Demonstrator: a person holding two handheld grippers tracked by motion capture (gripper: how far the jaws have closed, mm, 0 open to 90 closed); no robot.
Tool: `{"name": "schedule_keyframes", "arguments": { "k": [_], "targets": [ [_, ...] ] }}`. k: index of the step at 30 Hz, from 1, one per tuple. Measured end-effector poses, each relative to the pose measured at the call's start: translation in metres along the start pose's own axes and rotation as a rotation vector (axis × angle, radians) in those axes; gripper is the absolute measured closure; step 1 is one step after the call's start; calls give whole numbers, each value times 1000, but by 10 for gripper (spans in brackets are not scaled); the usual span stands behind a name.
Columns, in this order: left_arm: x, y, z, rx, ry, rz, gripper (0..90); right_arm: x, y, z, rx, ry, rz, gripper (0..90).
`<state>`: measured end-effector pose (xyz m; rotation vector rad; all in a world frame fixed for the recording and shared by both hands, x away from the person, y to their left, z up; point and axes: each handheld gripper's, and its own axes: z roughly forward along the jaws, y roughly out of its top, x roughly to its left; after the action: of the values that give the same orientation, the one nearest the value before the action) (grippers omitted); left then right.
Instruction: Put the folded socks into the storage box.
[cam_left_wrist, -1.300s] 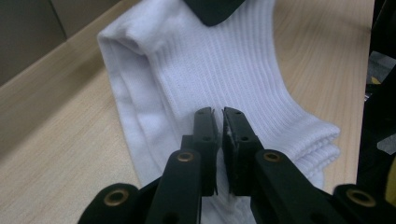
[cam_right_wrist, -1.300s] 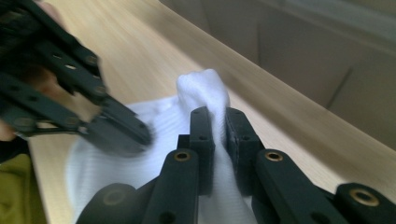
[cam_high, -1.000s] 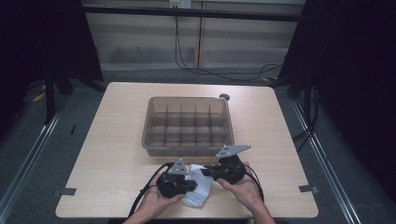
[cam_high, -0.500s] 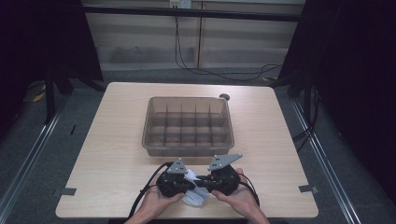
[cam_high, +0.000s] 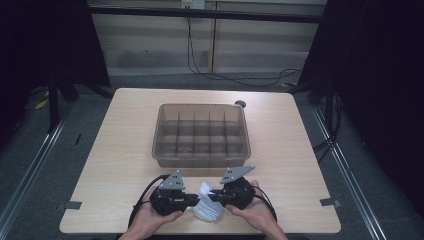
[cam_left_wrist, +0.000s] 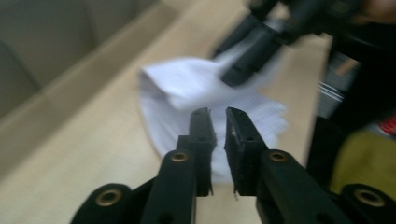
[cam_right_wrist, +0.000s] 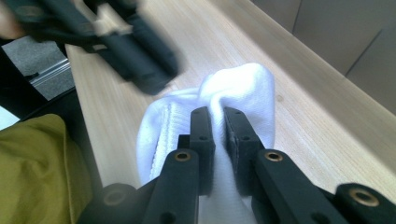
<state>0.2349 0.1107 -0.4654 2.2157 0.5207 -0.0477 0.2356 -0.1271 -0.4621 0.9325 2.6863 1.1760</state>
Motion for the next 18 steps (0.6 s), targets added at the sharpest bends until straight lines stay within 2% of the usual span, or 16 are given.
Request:
{"name": "schedule_keyframes", "arguments": {
  "k": [1, 3, 4, 5, 6, 7, 8, 9, 11, 16, 17, 18],
  "targets": [
    [-5, -6, -1, 21, -16, 24, 851, 0, 0, 0, -1, -1, 2, 832],
    [-8, -10, 2, 45, -44, 31, 873, 0, 0, 1, -1, 0, 6, 833],
    [-9, -11, 4, 70, -62, 32, 884, -1, 0, 0, -2, -4, 8, 833],
    [-9, -11, 4, 70, -62, 32, 891, -2, 0, 0, -5, -4, 6, 832],
    [-9, -15, 13, 85, -78, 14, 892, -2, 0, 0, -7, -3, 8, 832],
    [-10, -15, 17, 97, -64, 14, 888, -2, 0, -1, -6, -10, 6, 833],
    [-10, -15, 20, 111, -26, 6, 880, -3, 0, -1, -6, -8, 8, 832],
    [-8, -15, 24, 106, -22, -10, 861, -3, 0, -2, -7, -10, 11, 832],
    [-7, -13, 29, 94, -23, -14, 855, -3, 0, -3, -9, -21, 16, 830],
    [-5, -7, 36, 83, 7, -29, 847, -2, 1, -6, -20, -35, 11, 827],
    [-5, -6, 38, 80, 11, -30, 848, 0, 2, -7, -26, -36, -3, 827],
    [-5, -6, 39, 74, 28, -29, 847, 0, 2, -7, -26, -36, -3, 827]
  ]
}}
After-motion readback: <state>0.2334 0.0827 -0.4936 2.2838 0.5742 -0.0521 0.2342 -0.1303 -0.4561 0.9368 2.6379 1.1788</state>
